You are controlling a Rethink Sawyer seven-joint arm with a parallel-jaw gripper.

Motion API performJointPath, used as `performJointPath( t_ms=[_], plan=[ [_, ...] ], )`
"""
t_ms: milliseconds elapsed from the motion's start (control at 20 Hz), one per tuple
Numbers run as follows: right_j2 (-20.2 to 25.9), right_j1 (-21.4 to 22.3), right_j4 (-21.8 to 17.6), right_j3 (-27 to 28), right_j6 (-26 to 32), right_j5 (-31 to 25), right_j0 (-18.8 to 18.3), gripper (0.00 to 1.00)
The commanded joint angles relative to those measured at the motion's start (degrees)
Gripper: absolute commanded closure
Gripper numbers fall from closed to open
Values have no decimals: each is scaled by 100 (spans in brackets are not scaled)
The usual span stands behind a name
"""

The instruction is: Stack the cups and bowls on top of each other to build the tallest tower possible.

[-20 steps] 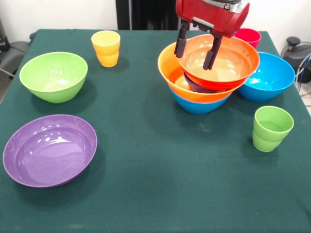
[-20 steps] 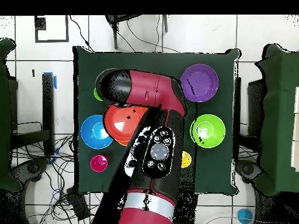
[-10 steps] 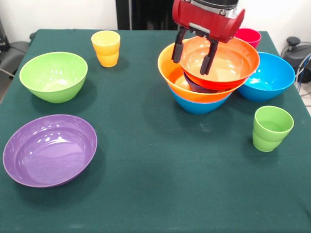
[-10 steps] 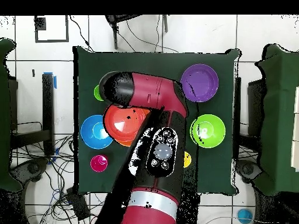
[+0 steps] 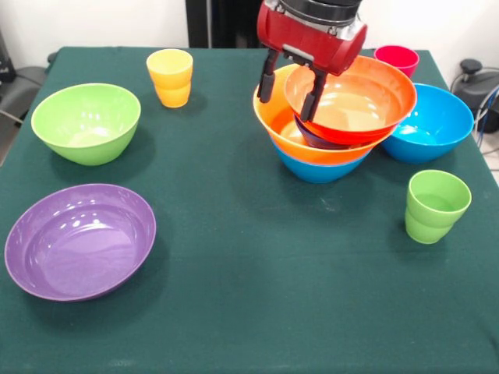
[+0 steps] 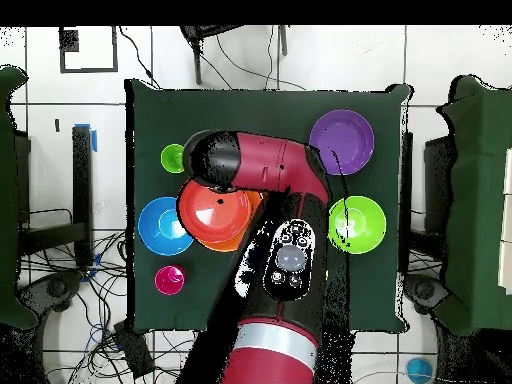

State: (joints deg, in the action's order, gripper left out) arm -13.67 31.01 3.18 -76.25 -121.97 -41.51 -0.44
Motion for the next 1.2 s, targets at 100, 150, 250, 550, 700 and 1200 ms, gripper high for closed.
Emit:
performJointPath(
  t_ms=[100, 150, 250, 550, 700, 1200],
  plan=[
    [831, -272, -537, -496, 649, 216, -206, 0],
    [854, -269, -553, -500, 647, 211, -222, 0],
    [890, -271, -583, -546, 597, 263, -238, 0],
    [953, -264, -574, -653, 406, 354, -217, 0],
    [1038, -114, -523, -801, 504, 254, -267, 0],
    [1128, 427, -510, -1380, 494, 53, -306, 0]
  ],
)
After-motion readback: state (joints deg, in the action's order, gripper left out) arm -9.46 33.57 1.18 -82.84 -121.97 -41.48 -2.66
